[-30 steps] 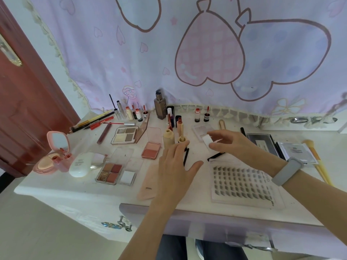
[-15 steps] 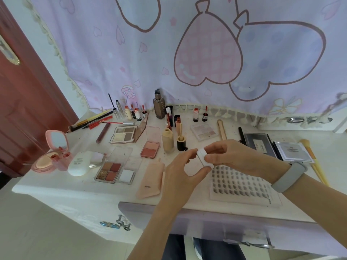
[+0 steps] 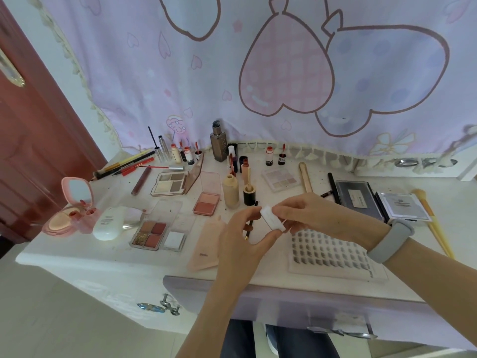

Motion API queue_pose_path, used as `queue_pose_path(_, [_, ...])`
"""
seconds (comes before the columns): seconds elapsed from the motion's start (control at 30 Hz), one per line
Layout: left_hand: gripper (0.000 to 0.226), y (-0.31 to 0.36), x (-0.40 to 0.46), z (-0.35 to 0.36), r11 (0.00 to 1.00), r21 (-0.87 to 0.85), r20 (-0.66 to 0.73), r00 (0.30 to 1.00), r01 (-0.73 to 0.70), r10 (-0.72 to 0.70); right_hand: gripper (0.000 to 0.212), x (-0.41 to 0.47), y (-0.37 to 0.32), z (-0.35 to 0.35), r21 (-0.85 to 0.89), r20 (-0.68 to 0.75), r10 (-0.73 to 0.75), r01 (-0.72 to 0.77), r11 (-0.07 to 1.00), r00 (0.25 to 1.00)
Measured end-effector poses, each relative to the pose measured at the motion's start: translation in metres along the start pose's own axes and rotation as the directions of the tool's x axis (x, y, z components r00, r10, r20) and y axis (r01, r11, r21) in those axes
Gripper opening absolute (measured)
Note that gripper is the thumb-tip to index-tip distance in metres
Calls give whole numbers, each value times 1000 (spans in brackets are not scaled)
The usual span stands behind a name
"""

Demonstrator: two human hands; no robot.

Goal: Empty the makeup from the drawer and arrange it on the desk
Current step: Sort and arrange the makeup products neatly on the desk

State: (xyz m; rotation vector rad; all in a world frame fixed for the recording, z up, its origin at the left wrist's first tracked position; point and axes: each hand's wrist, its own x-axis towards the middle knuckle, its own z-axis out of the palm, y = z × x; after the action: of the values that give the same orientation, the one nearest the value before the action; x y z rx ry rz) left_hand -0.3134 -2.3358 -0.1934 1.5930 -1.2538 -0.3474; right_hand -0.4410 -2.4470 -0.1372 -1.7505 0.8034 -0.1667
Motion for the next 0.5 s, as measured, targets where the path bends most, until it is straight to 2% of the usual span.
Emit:
queue_pose_path(0.07, [51,-1,0,0,1000,11,9,1000,18,-18,30,0,-1,-2,-35,14,-4,5,999,1000])
queue_pose_path(0.17, [45,-1,2,0,999,42,14,1000,25,-26,37,-1,-5,-4,-25,48,-30,31,999,998])
queue_pose_path(0.27, [51,2,4,0,995,102,4,1000,1,-1,35,1,-5,1,27,-24,-38,38,999,999])
queue_pose_path(0.4, [56,2,4,2,986,165,-8,1000,-7,9,33,4,0,3,-97,-38,-34,30,995,999])
queue_pose_path(0.5, [54,-1,0,1,984,179,22,1000,-2,-2,30,2,0,-2,-171,15,-50,52,984,999])
